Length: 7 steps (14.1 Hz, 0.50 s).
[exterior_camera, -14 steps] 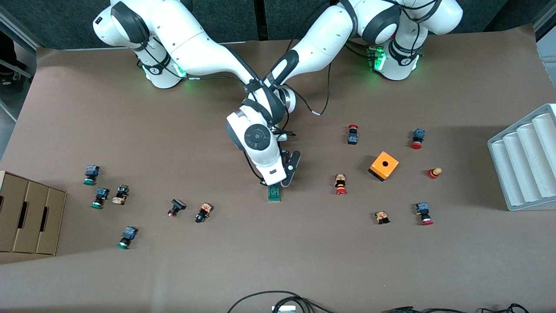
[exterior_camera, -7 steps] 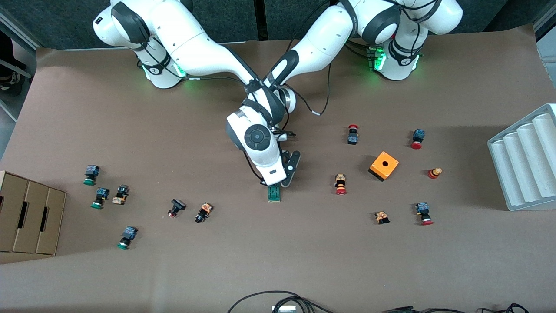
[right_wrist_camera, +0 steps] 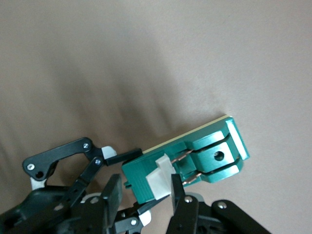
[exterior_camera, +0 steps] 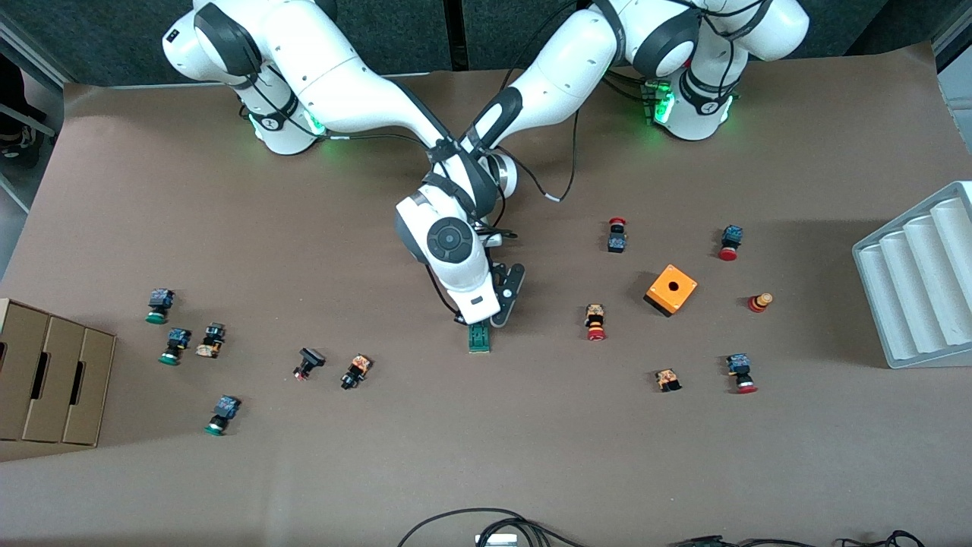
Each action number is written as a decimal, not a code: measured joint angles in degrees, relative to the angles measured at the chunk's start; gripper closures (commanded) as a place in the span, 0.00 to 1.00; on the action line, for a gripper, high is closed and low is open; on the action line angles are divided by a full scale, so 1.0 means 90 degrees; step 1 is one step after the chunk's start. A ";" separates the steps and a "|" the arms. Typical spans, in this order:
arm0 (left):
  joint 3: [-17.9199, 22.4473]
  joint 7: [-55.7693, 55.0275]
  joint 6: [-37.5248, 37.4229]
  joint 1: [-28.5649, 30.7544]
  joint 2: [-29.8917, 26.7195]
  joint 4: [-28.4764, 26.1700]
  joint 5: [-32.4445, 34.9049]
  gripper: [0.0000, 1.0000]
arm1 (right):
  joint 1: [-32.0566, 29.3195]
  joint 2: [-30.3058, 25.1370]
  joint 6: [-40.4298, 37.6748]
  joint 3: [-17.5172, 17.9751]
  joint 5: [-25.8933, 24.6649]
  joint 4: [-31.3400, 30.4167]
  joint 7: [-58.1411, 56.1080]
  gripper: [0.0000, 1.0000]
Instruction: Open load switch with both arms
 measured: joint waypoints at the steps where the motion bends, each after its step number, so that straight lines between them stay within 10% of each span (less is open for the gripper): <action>1: 0.0000 0.0000 0.0000 0.0000 0.0000 0.0000 0.0000 0.72 | -0.0006 -0.0036 0.0020 -0.0004 0.0000 0.0009 0.0000 0.30; 3: 0.0000 0.0000 0.0000 0.0000 0.0000 0.0000 0.0000 0.72 | -0.0009 -0.0174 0.0015 -0.0019 0.0000 0.0018 -0.0001 0.00; 5: 0.0000 0.0000 0.0000 0.0000 0.0000 0.0000 0.0000 0.61 | -0.0015 -0.0353 -0.0043 -0.0038 0.0000 0.0021 -0.0004 0.00; 7: 0.0000 0.0000 0.0000 0.0000 0.0000 0.0001 0.0000 0.01 | -0.0019 -0.0543 -0.0091 -0.0042 0.0000 0.0027 -0.0005 0.00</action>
